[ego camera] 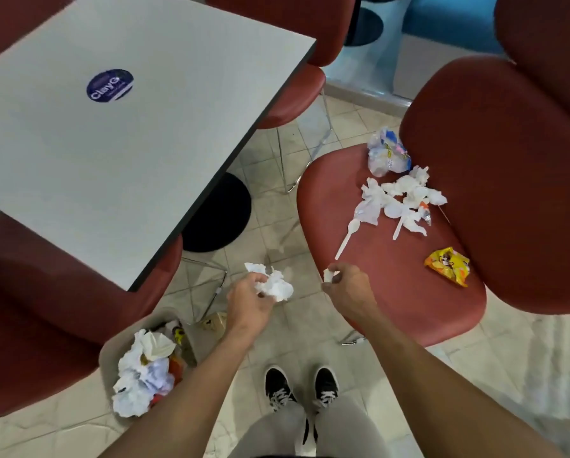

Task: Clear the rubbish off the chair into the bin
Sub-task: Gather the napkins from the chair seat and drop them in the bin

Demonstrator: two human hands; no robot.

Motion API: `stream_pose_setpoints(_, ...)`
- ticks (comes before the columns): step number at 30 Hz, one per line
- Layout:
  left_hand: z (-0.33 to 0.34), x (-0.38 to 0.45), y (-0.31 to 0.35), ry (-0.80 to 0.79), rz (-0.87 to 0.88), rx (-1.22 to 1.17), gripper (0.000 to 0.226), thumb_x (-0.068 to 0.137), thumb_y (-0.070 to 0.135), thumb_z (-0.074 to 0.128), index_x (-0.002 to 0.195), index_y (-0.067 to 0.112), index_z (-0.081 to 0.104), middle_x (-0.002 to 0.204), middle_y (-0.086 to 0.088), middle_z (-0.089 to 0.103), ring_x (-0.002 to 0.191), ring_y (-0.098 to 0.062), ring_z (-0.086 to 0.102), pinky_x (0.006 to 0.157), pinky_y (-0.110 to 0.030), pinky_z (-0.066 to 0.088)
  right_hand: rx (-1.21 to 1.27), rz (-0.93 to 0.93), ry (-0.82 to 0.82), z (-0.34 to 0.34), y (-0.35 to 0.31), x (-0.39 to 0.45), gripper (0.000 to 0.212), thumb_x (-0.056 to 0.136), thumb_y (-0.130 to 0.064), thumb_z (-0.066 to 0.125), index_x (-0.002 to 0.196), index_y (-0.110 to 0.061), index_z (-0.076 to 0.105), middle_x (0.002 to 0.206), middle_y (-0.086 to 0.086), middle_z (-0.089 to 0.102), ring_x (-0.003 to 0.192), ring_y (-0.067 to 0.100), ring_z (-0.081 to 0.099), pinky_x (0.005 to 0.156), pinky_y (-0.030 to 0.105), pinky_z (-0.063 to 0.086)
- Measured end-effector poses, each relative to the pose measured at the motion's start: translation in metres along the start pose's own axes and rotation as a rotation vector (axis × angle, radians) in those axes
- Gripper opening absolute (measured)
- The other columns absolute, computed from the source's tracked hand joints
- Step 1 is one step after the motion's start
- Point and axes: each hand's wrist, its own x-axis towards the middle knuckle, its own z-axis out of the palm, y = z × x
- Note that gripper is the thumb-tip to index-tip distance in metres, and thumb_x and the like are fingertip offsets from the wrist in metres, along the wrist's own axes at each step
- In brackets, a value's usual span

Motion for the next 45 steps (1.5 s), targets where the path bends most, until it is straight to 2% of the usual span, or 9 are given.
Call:
stream_pose_setpoints(4, -0.010, -0.020, -0.011, 0.024, 0.046, -0.032, 0.017, 0.085, 0.010, 0.064, 0.101, 0.011, 0.067, 0.093, 0.001, 0.064, 0.083, -0.016, 0.059, 0.072, -0.021, 0.038, -0.021, -0.015, -0.013, 0.000, -0.003, -0.020, 0.019, 0.083, -0.015, 0.070, 0.101, -0.010, 0.072, 0.091, 0.007, 0.070, 0.073, 0.019, 0.063, 0.063, 0.022, 0.046)
stream_pose_setpoints(9, -0.020, -0.050, -0.033, 0.098, 0.011, -0.117, 0.003, 0.086, 0.014, 0.065, 0.085, 0.011, 0.065, 0.076, 0.003, 0.059, 0.073, -0.014, 0.054, 0.065, -0.023, 0.036, 0.026, -0.089, -0.080, 0.007, -0.006, -0.048, 0.011, 0.082, -0.017, 0.072, 0.090, -0.009, 0.073, 0.077, 0.003, 0.068, 0.068, 0.014, 0.061, 0.060, 0.018, 0.044)
stream_pose_setpoints(12, -0.031, -0.069, -0.053, 0.146, -0.027, -0.156, 0.010, 0.085, 0.014, 0.067, 0.091, 0.007, 0.068, 0.083, -0.002, 0.063, 0.075, -0.014, 0.055, 0.066, -0.022, 0.036, -0.002, -0.158, -0.119, 0.015, -0.010, -0.065, 0.009, 0.081, -0.020, 0.073, 0.085, -0.011, 0.073, 0.072, -0.001, 0.067, 0.060, 0.008, 0.057, 0.050, 0.007, 0.038)
stream_pose_setpoints(15, -0.046, -0.089, -0.077, 0.166, -0.078, -0.176, 0.010, 0.084, 0.014, 0.068, 0.091, 0.007, 0.070, 0.082, -0.003, 0.064, 0.076, -0.018, 0.056, 0.067, -0.025, 0.037, -0.021, -0.174, -0.159, 0.029, -0.018, -0.085, 0.009, 0.082, -0.020, 0.074, 0.082, -0.011, 0.072, 0.061, -0.008, 0.059, 0.053, 0.003, 0.050, 0.045, 0.007, 0.035)
stream_pose_setpoints(27, -0.138, -0.100, -0.208, 0.160, -0.281, -0.199, 0.007, 0.085, 0.020, 0.068, 0.090, 0.016, 0.069, 0.085, 0.003, 0.064, 0.085, -0.017, 0.060, 0.071, -0.024, 0.039, -0.127, -0.160, -0.288, 0.163, -0.059, -0.144, 0.008, 0.081, -0.014, 0.072, 0.090, -0.015, 0.072, 0.074, -0.005, 0.061, 0.071, 0.012, 0.059, 0.064, 0.021, 0.045)
stream_pose_setpoints(32, -0.169, -0.078, -0.245, 0.174, -0.285, -0.157, 0.015, 0.084, 0.019, 0.067, 0.096, 0.010, 0.070, 0.094, -0.002, 0.067, 0.086, -0.014, 0.057, 0.073, -0.021, 0.035, -0.173, -0.137, -0.292, 0.224, -0.067, -0.158, 0.008, 0.081, -0.010, 0.070, 0.081, -0.018, 0.069, 0.063, -0.008, 0.054, 0.062, 0.010, 0.053, 0.055, 0.011, 0.038)
stream_pose_setpoints(36, -0.178, -0.058, -0.263, 0.059, -0.293, -0.113, 0.021, 0.081, 0.021, 0.069, 0.101, 0.013, 0.069, 0.097, -0.003, 0.069, 0.090, -0.018, 0.061, 0.073, -0.022, 0.037, -0.214, -0.155, -0.279, 0.254, -0.070, -0.164, 0.011, 0.082, -0.009, 0.068, 0.089, -0.016, 0.070, 0.079, -0.003, 0.060, 0.066, 0.009, 0.056, 0.058, 0.007, 0.039)
stream_pose_setpoints(39, -0.179, -0.052, -0.267, -0.113, -0.337, -0.075, 0.032, 0.078, 0.024, 0.073, 0.108, 0.019, 0.066, 0.094, -0.003, 0.066, 0.086, -0.017, 0.059, 0.071, -0.021, 0.039, -0.268, -0.177, -0.307, 0.266, -0.073, -0.163, 0.022, 0.081, -0.007, 0.067, 0.101, -0.015, 0.070, 0.085, -0.004, 0.060, 0.079, 0.015, 0.059, 0.073, 0.018, 0.044)
stream_pose_setpoints(45, -0.175, -0.050, -0.267, -0.179, -0.341, -0.004, 0.037, 0.073, 0.023, 0.075, 0.108, 0.021, 0.066, 0.097, -0.001, 0.066, 0.090, -0.018, 0.062, 0.073, -0.023, 0.042, -0.293, -0.174, -0.294, 0.258, -0.070, -0.160, 0.025, 0.087, -0.007, 0.059, 0.109, -0.015, 0.068, 0.084, -0.008, 0.056, 0.081, 0.012, 0.054, 0.065, 0.011, 0.035)
